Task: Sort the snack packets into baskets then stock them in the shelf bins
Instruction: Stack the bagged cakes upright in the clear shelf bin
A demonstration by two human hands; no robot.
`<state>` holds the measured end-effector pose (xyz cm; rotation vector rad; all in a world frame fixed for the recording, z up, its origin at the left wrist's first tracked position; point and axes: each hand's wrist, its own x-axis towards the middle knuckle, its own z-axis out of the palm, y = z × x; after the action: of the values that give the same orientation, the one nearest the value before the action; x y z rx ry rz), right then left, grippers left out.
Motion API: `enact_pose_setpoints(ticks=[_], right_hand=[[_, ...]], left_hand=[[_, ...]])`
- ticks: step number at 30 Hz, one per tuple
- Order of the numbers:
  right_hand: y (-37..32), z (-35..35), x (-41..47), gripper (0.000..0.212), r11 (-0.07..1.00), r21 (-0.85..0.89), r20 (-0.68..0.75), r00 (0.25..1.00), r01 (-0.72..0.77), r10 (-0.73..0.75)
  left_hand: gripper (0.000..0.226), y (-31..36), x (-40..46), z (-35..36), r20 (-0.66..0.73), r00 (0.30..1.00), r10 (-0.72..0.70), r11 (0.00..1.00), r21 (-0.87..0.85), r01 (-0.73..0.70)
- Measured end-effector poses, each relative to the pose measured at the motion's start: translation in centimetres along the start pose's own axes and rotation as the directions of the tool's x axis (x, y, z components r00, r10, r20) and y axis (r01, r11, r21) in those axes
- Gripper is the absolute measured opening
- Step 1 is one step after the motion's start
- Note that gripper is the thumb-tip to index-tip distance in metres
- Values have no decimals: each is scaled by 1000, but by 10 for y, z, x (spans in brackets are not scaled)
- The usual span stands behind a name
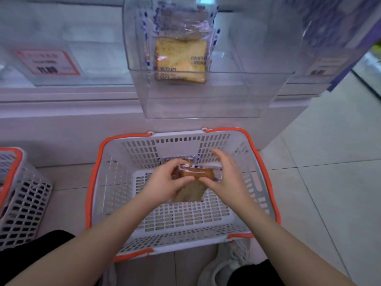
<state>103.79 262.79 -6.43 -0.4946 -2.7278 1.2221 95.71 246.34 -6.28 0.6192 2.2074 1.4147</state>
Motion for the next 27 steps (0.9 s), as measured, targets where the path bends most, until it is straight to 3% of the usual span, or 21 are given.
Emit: enact_pose_setpoints(ticks=[3,6,10,12,17,21,23,27], right_hand=[[-13,4,-13,83,918,350,-159,953,-188,257],[-23,13,-27,67,680,672,-61,894,-292,444],[-32,22,-41,38,247,912,191,870,-329,454],[-41,17,-43,19,141,947,213,893,-288,396],[-65,-17,-38,11,322,925,94,941,-203,324],[-86,-47,-37,13,530,835,50,980,-146,191],[-96,-58,-37,14,605,789,38,991,-110,130],[-115,-73,-37,13,630,776,-21,997,-33,79]], left_hand=[[14,16,-11,-7,-112,979,-172,916,-383,117],[13,33,-20,-14,-115,953,-279,732,-668,134],[12,52,-31,-24,-87,948,-305,530,-843,93],[16,60,-36,-29,-45,963,-265,522,-847,104],[14,73,-40,-67,-23,992,-124,690,-720,70],[11,82,-45,-98,-41,999,-21,912,-410,3],[10,84,-47,-107,-68,998,-11,943,-333,-12],[8,90,-49,-112,-61,998,-30,918,-396,4]])
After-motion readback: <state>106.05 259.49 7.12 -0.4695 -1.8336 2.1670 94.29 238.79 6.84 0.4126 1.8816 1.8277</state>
